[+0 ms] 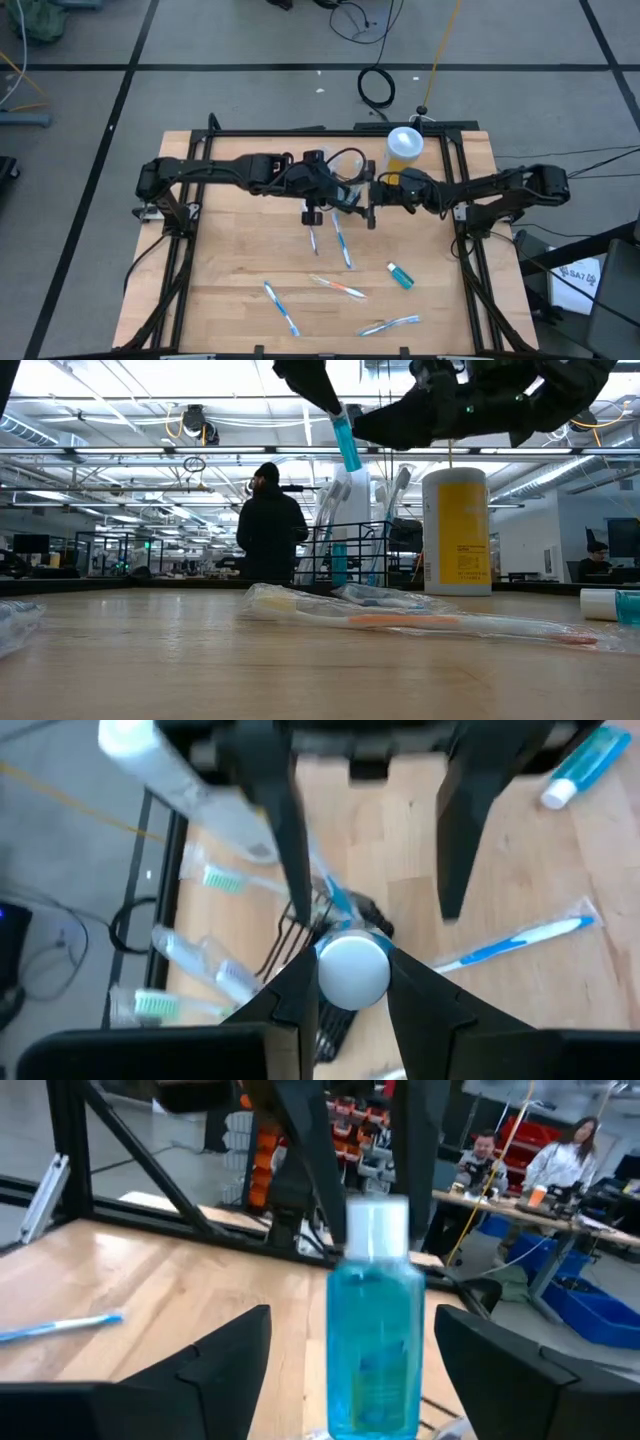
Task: Pick & Place toothbrushing station
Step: Put the blue mouthwash bottle into the black organizer
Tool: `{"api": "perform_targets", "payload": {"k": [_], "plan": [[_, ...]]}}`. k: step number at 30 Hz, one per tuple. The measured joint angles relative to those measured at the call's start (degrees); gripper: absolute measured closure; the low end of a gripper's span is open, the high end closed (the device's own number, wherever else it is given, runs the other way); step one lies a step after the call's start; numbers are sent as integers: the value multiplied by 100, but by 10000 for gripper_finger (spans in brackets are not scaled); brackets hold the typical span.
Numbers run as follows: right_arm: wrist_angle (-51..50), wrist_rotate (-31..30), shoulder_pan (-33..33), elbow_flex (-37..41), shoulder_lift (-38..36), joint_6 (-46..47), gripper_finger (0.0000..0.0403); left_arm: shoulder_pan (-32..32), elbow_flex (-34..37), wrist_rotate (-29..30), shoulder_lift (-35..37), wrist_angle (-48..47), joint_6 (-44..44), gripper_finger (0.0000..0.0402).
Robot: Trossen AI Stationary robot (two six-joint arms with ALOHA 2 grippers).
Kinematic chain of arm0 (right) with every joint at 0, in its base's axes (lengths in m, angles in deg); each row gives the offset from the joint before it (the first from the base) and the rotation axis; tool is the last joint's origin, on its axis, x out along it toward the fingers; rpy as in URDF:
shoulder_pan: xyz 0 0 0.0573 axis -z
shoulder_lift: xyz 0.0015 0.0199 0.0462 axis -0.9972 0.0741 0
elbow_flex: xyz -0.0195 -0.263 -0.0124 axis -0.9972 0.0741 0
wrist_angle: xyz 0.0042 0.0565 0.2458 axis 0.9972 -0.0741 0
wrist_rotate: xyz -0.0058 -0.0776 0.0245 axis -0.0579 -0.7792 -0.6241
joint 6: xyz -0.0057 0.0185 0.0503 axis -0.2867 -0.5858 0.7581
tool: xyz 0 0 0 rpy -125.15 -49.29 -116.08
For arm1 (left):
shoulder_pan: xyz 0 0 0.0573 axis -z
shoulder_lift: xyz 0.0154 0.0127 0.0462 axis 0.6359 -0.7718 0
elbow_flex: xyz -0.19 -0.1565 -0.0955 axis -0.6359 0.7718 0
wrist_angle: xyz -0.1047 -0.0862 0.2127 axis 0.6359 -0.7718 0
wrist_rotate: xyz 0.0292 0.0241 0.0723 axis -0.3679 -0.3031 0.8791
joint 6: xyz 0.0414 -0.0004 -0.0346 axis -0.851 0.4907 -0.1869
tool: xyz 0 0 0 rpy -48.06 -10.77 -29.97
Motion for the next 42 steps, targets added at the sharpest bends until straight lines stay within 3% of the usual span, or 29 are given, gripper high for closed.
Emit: {"api": "perform_targets", "payload": {"k": [5,10,14,24,42], "plan": [[-1168,-99,7,-2,-836,0,129,-122,2,-17,-60,-88,320,308],[-2627,-89,9,0,-1828,0,139,-318,2,-536,-203,57,603,308],[-3246,-89,9,0,-2401,42,143,-467,4,-474,-482,126,508,309],[-3385,-91,15,408,-2957,-149,145,-919,0,-596,-713,413,37,309],[-3290,-91,16,420,-2947,-151,147,-1211,-1,-820,-1147,535,6,309]]}}
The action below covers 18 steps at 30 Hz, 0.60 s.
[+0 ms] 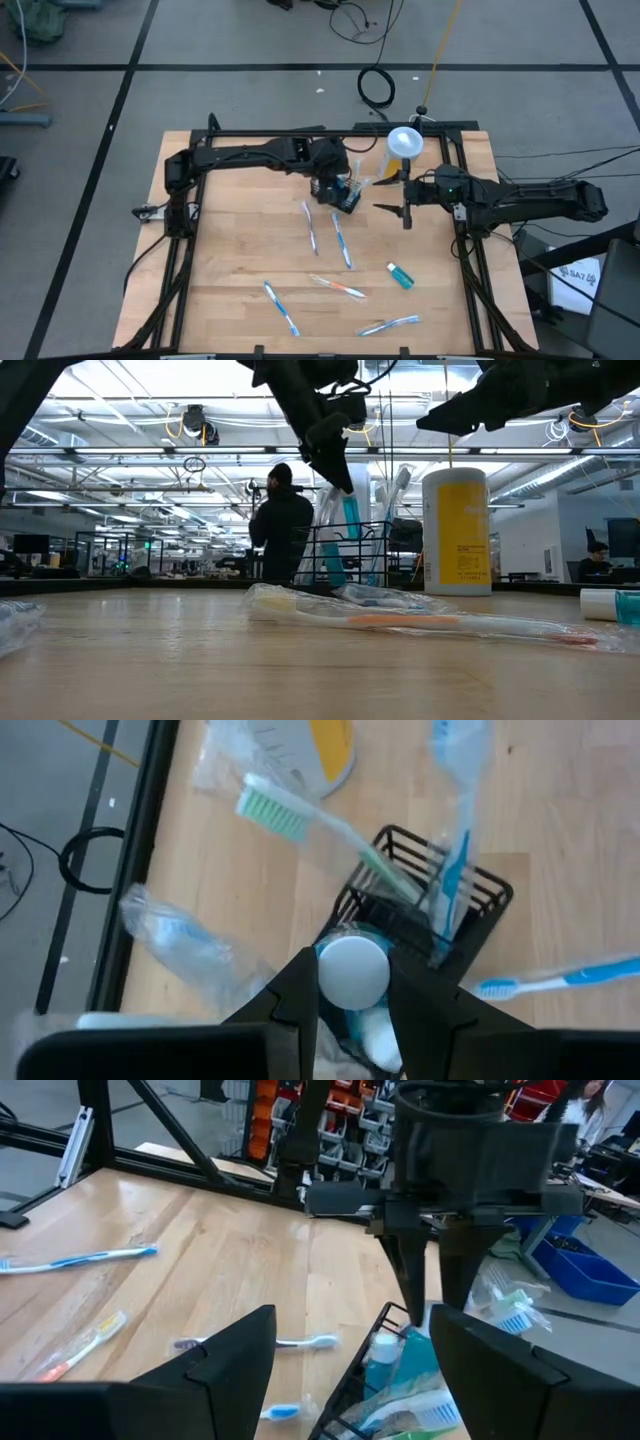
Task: Pick & Place toothbrushing station
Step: Put the blue mouthwash bottle into the black organizer
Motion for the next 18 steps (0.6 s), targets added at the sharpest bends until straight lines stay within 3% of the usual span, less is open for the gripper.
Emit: {"api": "perform_targets", "payload": {"k": [9,18], "plan": [[0,0,1,-2,0,0,147,-7,2,-47,-206,77,49,308],[0,2,0,-2,0,-1,147,-27,1,-87,-342,61,96,277]]}}
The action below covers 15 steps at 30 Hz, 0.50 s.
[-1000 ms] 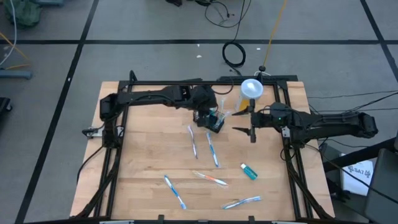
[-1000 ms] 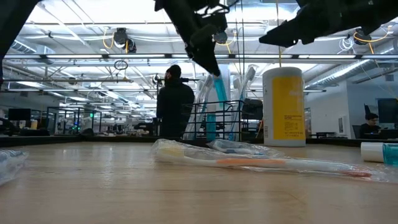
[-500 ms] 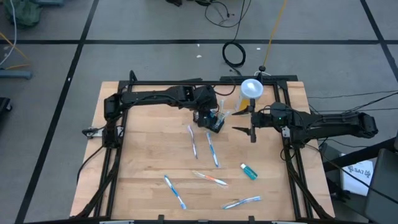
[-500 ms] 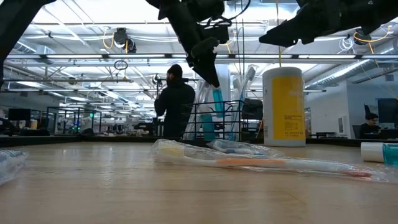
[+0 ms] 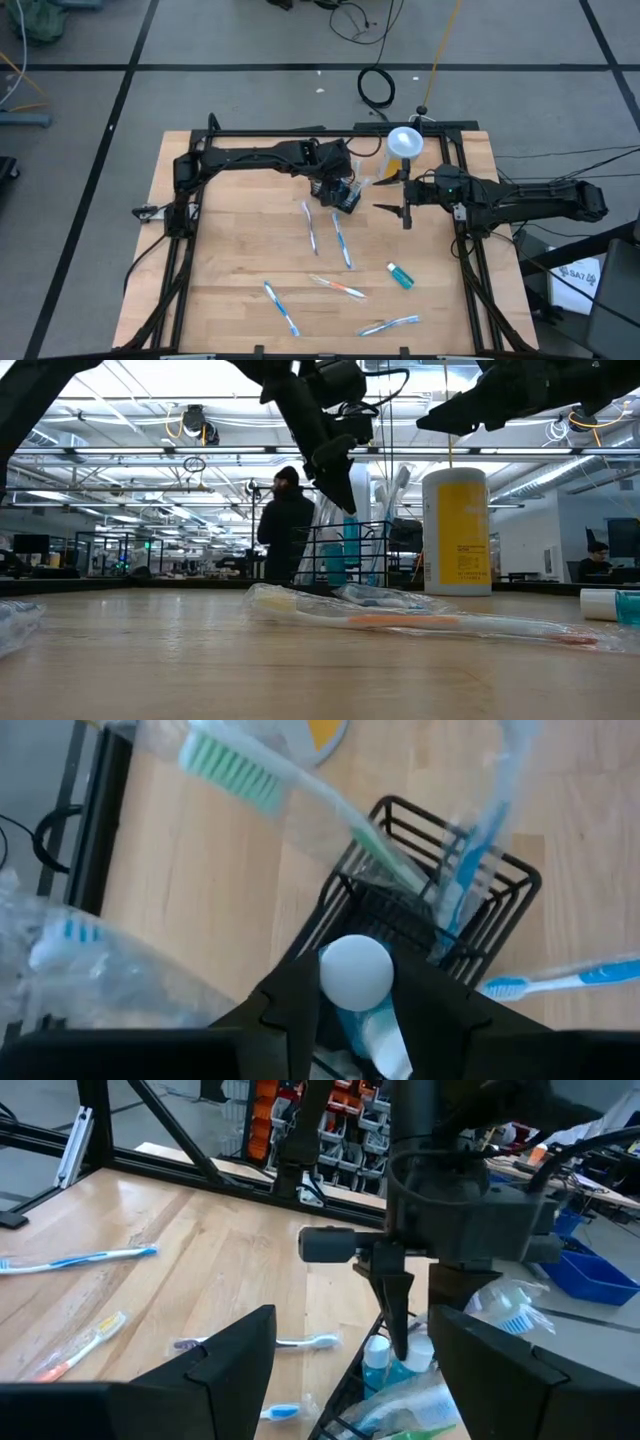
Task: Pick & Place toothbrushing station
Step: Put the blue mouthwash bottle into the black organizer
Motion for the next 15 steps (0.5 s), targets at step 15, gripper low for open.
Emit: {"api": "perform_targets", "payload": {"k": [15], "plan": [[-2,0,1,0,0,0,147,-11,0,-9,-71,6,-97,273]]}}
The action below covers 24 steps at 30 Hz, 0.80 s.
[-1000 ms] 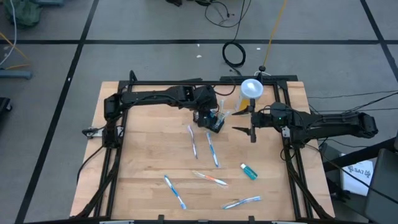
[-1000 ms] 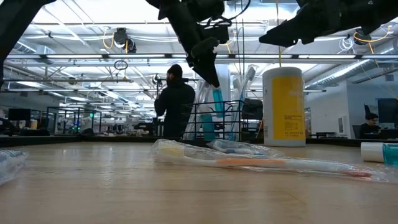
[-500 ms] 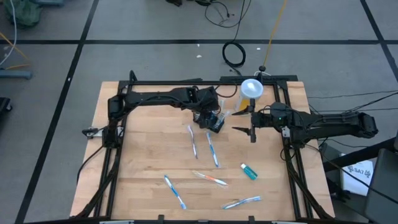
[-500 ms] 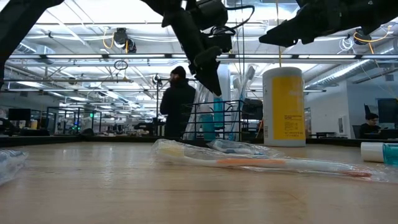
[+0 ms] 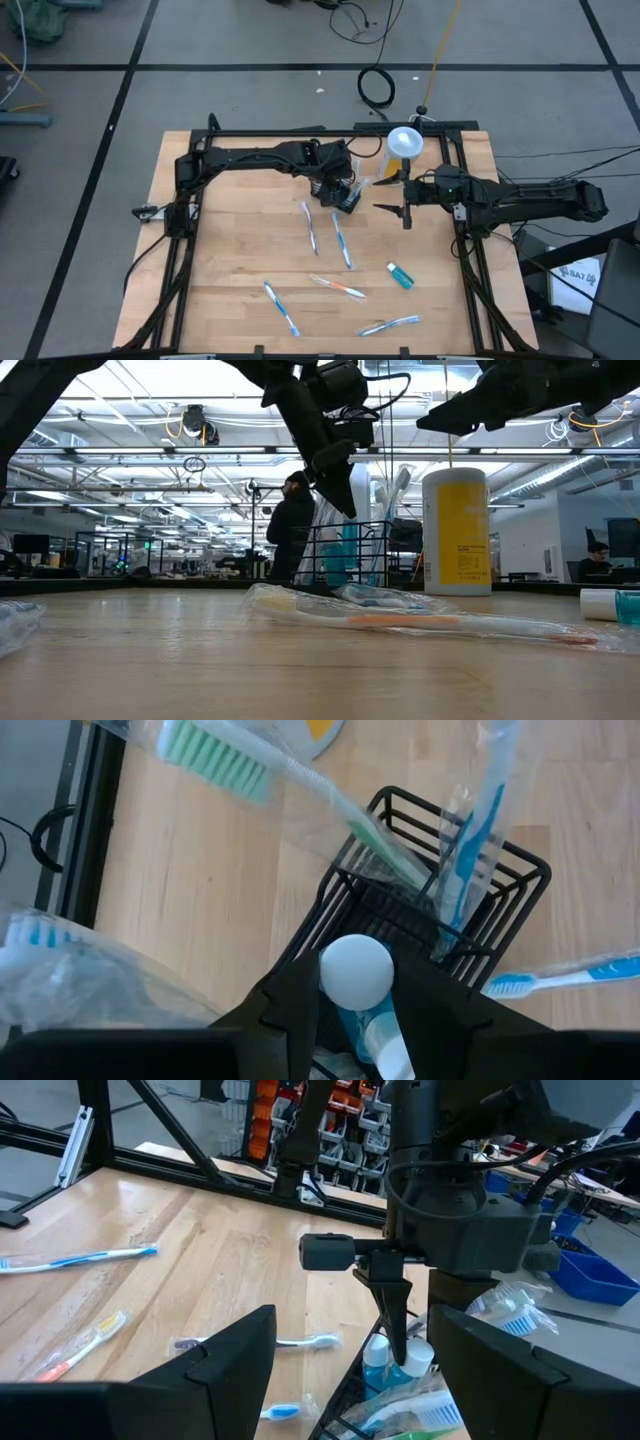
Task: Pick & Place toothbrushing station
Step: Put the blue mouthwash bottle into the black organizer
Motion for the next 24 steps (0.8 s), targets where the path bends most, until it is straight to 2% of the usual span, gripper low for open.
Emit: {"api": "perform_targets", "payload": {"k": [24], "plan": [[0,0,-1,-2,0,-1,147,0,0,-1,7,4,-143,272]]}}
